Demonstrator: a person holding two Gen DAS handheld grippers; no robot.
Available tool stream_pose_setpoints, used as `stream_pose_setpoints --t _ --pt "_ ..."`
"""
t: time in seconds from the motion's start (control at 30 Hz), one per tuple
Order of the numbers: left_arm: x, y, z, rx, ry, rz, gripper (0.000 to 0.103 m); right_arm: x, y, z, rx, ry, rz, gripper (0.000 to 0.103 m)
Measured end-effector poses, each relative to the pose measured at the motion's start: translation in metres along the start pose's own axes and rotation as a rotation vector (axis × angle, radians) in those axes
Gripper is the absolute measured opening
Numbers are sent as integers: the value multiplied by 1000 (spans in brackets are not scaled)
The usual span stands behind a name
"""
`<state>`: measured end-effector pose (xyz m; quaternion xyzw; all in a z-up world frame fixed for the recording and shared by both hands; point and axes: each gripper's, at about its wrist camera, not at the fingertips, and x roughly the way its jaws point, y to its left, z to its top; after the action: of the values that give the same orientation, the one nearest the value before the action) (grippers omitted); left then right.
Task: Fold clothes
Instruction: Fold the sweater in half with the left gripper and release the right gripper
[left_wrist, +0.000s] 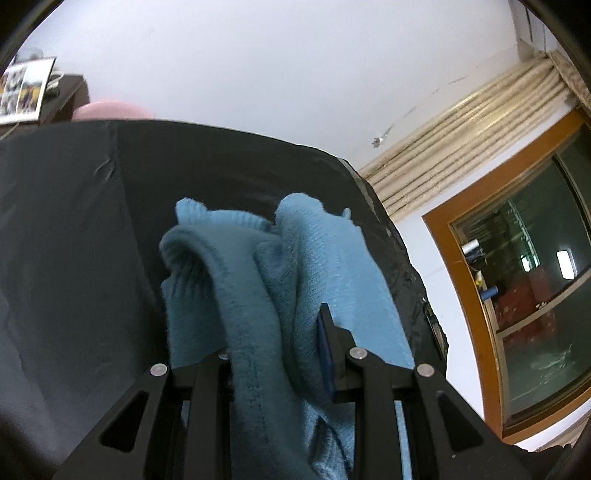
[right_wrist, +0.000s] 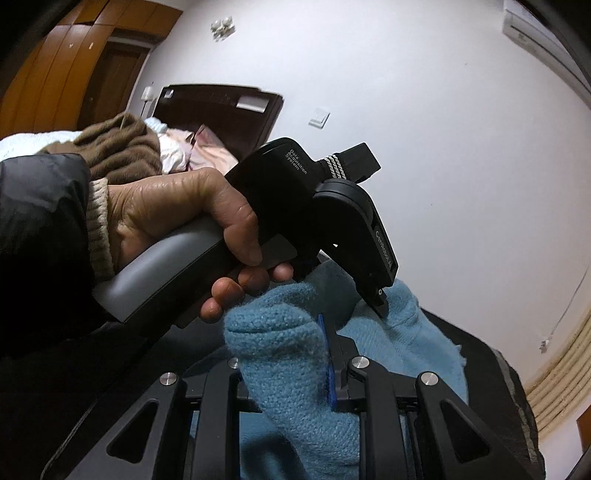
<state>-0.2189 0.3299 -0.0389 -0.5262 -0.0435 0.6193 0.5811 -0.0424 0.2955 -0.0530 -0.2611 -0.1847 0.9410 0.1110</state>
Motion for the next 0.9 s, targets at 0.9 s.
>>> stream_pose_setpoints --t 0.9 --pt "-4 16 -14 -34 -50 68 44 -21 -81 -15 310 44 257 61"
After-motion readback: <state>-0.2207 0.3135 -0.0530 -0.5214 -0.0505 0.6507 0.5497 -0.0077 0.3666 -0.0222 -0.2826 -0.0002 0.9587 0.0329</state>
